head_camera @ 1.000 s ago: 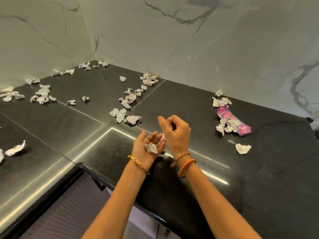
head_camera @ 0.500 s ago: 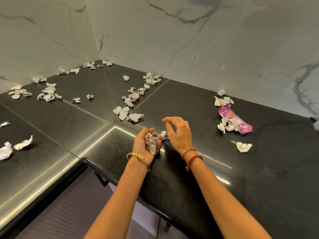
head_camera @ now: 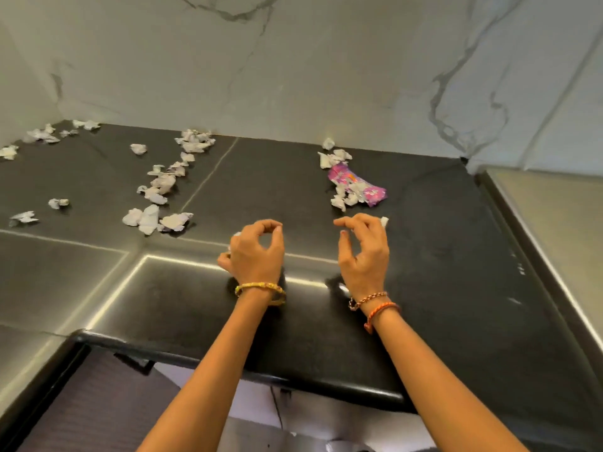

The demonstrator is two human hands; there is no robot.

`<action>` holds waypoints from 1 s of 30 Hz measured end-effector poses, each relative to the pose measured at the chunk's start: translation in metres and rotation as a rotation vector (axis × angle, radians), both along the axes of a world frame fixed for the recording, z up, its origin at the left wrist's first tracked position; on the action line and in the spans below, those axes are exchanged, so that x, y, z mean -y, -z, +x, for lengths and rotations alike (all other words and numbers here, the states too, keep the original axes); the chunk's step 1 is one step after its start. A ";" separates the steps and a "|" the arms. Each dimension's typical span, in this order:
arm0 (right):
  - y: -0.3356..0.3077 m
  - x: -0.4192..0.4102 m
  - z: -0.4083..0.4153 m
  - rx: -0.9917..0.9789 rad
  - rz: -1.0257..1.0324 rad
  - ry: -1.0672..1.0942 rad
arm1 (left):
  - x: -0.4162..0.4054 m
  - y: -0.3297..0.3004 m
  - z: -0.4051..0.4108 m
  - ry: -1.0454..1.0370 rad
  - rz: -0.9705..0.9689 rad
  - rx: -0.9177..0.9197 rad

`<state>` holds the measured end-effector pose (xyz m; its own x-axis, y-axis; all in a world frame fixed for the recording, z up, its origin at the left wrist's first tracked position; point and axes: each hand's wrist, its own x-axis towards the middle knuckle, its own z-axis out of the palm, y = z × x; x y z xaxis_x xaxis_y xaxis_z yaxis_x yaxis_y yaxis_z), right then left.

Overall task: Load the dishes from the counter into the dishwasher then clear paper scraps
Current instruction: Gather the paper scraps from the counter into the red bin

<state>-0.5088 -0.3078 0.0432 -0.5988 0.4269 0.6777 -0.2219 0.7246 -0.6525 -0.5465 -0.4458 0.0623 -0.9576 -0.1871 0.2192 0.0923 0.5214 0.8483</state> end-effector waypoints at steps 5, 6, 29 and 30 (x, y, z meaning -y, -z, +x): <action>-0.022 -0.088 0.021 -0.085 0.155 0.006 | -0.045 -0.016 0.009 0.089 -0.136 -0.182; -0.033 -0.110 0.023 -0.097 0.185 0.018 | -0.058 -0.023 0.009 0.095 -0.146 -0.183; -0.251 -0.442 -0.080 0.535 0.704 0.260 | -0.405 -0.047 -0.054 0.715 -1.179 0.521; -0.259 -0.445 -0.093 0.482 0.711 0.290 | -0.412 -0.047 -0.059 0.703 -1.253 0.487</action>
